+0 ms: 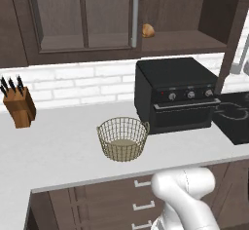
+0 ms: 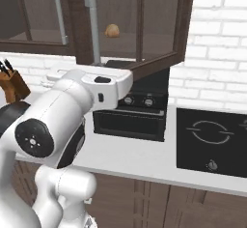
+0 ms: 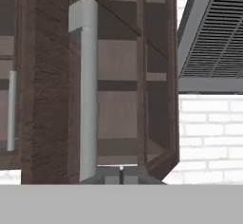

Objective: Open the cabinet, pick up the bread from the cabinet and place it in the basket. Then move the basket to the dining counter.

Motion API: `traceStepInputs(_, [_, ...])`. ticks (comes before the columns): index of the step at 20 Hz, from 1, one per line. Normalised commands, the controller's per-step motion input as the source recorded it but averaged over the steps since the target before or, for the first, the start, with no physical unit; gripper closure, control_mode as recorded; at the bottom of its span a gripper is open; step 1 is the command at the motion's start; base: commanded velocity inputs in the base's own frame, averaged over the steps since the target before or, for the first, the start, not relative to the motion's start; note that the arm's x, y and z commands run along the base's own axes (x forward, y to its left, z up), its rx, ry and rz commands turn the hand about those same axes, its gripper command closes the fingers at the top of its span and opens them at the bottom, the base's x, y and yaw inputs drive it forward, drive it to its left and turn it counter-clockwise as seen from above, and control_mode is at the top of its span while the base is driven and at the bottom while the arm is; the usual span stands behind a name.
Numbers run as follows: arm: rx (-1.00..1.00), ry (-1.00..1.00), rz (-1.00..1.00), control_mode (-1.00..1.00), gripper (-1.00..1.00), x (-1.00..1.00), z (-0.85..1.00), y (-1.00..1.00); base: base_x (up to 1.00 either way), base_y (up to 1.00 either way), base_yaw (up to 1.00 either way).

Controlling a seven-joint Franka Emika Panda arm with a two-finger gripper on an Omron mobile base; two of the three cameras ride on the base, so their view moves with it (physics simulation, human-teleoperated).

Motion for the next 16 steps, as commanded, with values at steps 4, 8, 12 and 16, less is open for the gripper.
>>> traceStepInputs(4, [0.00,0.01,0.00,-1.00,-1.00,-0.13,0.00,-0.03,0.00,0.00,0.00])
traceStepInputs(8, [-0.03,0.05,-0.18,-1.00,-1.00,-0.94,0.00,0.55,0.00,0.00,0.00])
traceStepInputs(12, [-0.13,0.03,-0.33,-1.00,-1.00,-0.42,0.03,1.00,0.00,0.00,0.00])
traceStepInputs(16, [-0.17,0.00,-0.38,-1.00,-1.00,0.27,0.18,1.00,0.00,0.00,0.00])
